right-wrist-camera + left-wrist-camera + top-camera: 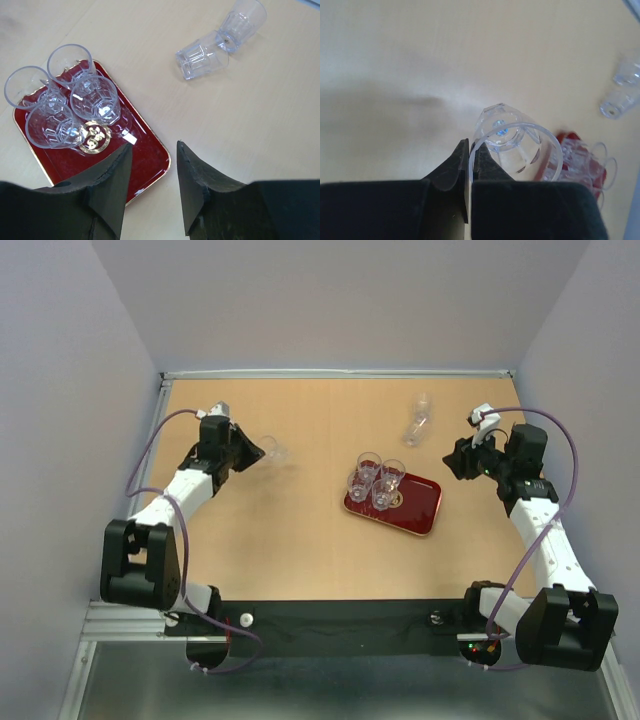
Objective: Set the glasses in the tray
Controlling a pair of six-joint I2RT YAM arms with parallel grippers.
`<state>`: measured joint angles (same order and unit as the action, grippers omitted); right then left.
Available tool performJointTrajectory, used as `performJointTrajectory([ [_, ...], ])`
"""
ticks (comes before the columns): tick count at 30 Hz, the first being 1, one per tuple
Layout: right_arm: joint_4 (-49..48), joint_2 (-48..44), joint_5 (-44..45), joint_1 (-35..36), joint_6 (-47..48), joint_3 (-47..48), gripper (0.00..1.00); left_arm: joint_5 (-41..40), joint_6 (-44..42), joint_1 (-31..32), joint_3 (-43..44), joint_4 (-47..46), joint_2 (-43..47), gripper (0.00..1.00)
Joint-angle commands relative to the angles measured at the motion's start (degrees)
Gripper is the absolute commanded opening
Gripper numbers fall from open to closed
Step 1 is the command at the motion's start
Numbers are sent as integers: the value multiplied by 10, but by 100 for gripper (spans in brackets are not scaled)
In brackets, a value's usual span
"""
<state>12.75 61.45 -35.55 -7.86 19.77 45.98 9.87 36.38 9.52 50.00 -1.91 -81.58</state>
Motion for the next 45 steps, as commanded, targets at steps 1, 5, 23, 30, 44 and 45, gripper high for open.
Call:
performJointTrajectory([
  [1,-23,-12,2,-5,7,-12,47,160,-61,9,-58,-129,80,0],
  [5,-23,-12,4,-5,7,-12,47,204,-103,50,-64,-140,101,0],
  [23,-31,-18,63,-14,-1,-10,47,116,-234,313,127,-78,7,0],
  [30,-38,-14,98,-19,-11,-9,50,34,-270,388,266,-11,-106,0],
  [44,-55,-14,149,-42,-46,-7,50,-150,-350,486,464,84,-299,0],
  [45,-55,-15,150,-42,-47,-7,50,-154,-354,488,471,89,-306,0],
])
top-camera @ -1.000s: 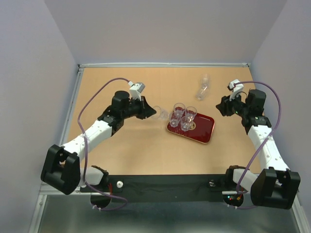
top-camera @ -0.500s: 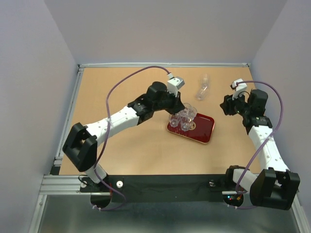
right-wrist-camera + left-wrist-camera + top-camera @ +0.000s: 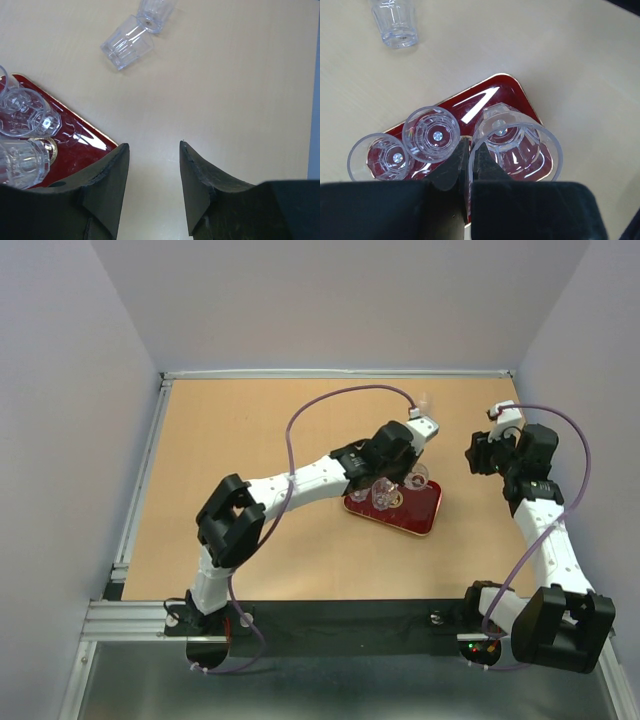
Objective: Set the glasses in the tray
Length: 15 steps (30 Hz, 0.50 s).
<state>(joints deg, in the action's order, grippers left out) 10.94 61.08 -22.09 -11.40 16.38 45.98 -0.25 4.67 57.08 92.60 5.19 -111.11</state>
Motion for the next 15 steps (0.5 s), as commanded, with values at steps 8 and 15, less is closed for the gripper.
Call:
performJointTrajectory([
  [8,-40,-13,15,-11,-16,-7,50,-92,-70,37,124,45,-76,0],
  [15,-42,-15,20,-13,-18,-8,50,-122,-90,44,166,60,-125,0],
])
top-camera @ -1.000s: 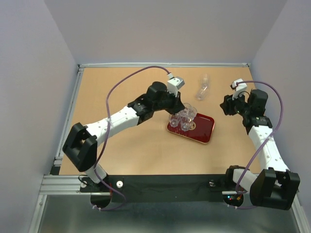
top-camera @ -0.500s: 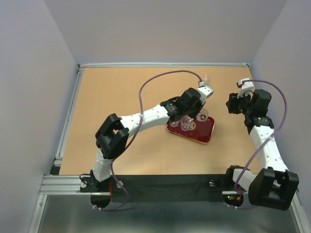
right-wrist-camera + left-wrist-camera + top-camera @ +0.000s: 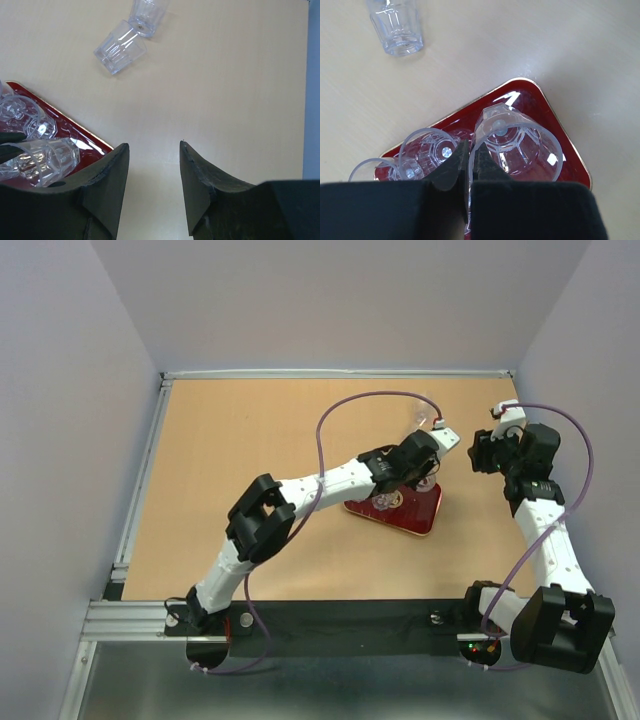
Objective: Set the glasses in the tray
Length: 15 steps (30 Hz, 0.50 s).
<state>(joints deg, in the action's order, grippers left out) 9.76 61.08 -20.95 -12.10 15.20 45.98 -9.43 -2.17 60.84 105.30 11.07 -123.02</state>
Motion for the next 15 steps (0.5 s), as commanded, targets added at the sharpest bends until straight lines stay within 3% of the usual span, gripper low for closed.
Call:
performJointTrajectory([
  [1,-31,-16,7,-6,-6,-8,50,-33,-22,5,44,4,-9,0],
  [15,-34,-19,6,-11,-10,-11,50,-30,-30,6,69,10,-48,6],
])
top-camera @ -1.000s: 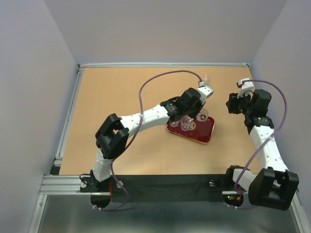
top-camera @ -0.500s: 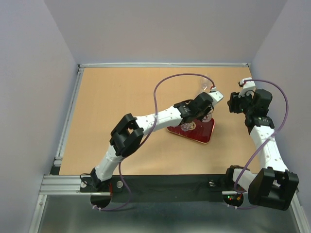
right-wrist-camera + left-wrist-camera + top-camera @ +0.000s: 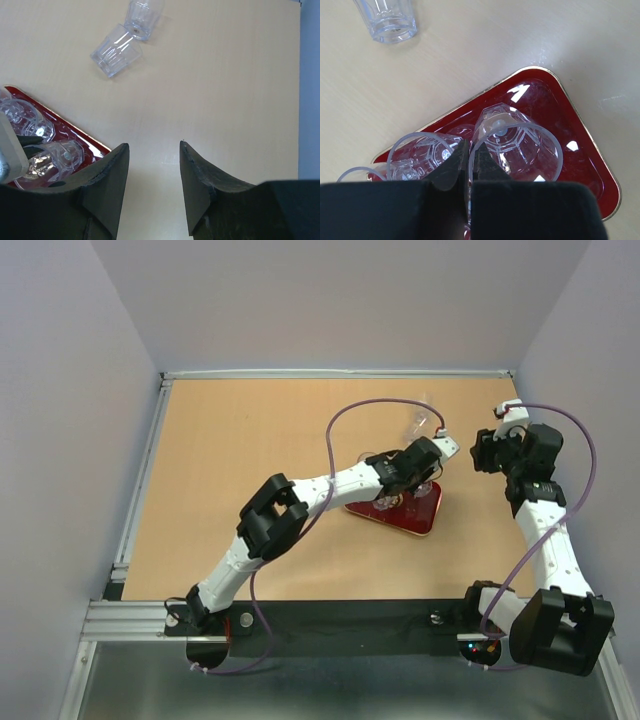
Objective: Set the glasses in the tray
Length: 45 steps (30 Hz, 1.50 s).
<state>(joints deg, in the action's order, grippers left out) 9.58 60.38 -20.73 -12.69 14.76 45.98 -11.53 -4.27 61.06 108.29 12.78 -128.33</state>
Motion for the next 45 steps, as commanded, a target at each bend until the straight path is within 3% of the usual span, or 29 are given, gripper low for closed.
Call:
performJointTrajectory([
  [1,-33,-11,3,-5,-5,-10,50,-9,-10,4,43,-6,5,7],
  [17,-34,-13,0,-8,-7,-12,50,-34,-11,3,61,-5,-13,29],
  [33,-34,-13,-4,-11,-6,-12,50,-51,-3,3,52,-20,26,33],
  [37,-33,-12,-9,-12,-6,-13,50,-74,-1,4,18,-42,80,41],
  [45,-33,-3,-44,-13,-6,-16,51,-133,18,-11,-145,-117,242,61],
])
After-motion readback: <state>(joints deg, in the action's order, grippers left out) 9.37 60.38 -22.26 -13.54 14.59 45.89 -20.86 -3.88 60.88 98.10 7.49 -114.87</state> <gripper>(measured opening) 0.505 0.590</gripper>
